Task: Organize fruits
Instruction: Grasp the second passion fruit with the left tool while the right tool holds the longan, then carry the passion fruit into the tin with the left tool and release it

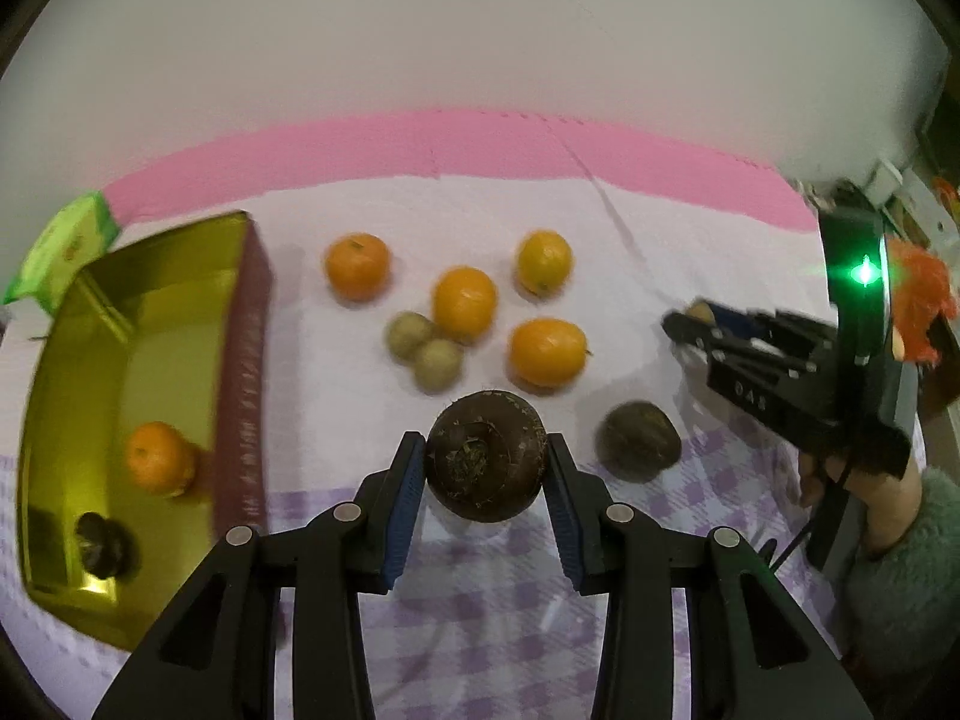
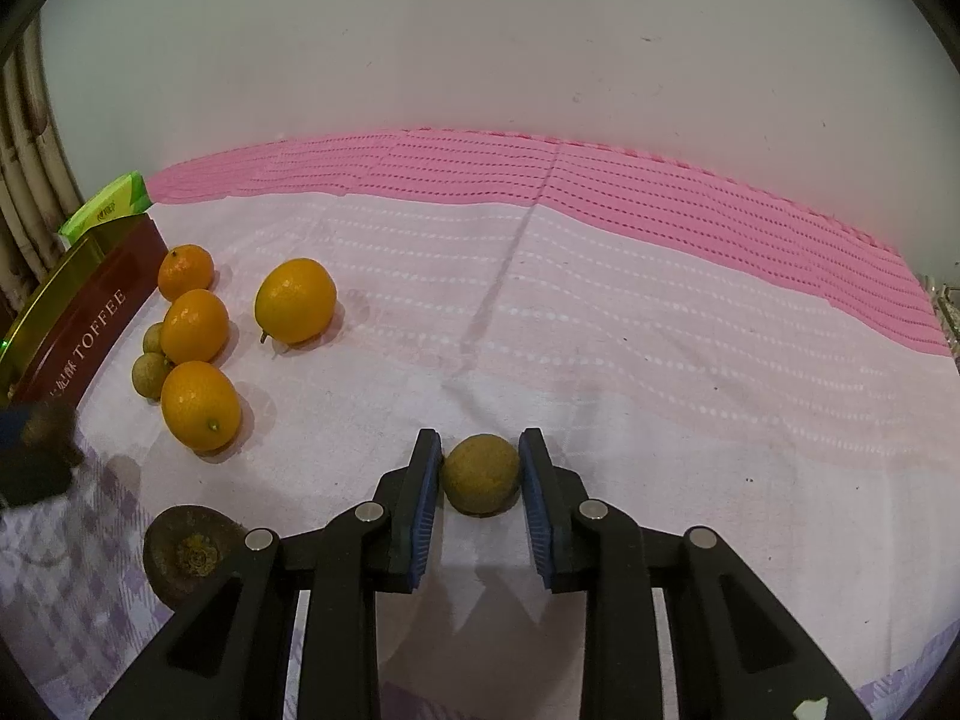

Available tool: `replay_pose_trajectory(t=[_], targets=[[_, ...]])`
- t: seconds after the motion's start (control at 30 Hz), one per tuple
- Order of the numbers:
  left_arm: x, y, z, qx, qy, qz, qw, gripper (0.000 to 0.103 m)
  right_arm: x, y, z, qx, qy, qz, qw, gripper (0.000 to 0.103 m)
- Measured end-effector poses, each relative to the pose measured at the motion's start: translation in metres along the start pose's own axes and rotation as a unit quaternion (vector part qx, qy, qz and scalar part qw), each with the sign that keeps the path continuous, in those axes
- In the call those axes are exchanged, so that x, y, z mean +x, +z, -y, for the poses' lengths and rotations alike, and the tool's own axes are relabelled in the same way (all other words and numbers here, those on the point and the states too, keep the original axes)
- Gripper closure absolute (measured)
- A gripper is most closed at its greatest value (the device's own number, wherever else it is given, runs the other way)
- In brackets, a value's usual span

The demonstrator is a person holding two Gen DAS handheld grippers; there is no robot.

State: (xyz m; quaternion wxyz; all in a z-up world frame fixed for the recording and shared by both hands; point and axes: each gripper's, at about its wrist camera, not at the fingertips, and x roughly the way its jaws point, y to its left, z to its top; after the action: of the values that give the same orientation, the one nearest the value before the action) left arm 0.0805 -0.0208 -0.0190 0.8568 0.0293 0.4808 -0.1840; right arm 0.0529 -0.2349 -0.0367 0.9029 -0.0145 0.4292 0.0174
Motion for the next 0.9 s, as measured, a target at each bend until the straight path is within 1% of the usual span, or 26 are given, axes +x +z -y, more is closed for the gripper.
replay_pose_trajectory(t=[0.13,0.27,0.33,0.5,0.57,0.73,0.9], targets=[[-0.016,0.005,-0.018,-0.013,0.021,0.019,0.9995,0.063,0.001,0.0,0.0,-0.001,-0.001,0.0,1.0,0.077],[-0.029,0.01,-0.048,-0.037,0.047,0.031,0.9978,0.063,0.001,0.0,-0.001,-0.002,-0.002,0.0,1.0,0.077],[-0.035,0.013,-0.068,-0.052,0.069,0.035,0.9957,0.063,0.001,0.001,-0.001,-0.003,-0.003,0.0,1.0,0.077],[-0.044,0.019,-0.122,-0.094,0.107,0.043,0.9889,0.063,0.002,0.001,-0.002,-0.004,-0.004,-0.001,1.0,0.077],[-0.042,0.018,-0.145,-0.112,0.117,0.036,0.9861,0.063,0.002,0.001,-0.002,-0.005,-0.004,-0.001,1.0,0.077],[-0.025,0.011,-0.182,-0.141,0.136,0.011,0.9805,0.063,0.002,0.001,-0.002,-0.006,-0.005,-0.001,1.0,0.077],[-0.006,0.002,-0.198,-0.158,0.147,-0.014,0.9764,0.063,0.002,0.001,-0.002,-0.006,-0.005,-0.001,1.0,0.077]])
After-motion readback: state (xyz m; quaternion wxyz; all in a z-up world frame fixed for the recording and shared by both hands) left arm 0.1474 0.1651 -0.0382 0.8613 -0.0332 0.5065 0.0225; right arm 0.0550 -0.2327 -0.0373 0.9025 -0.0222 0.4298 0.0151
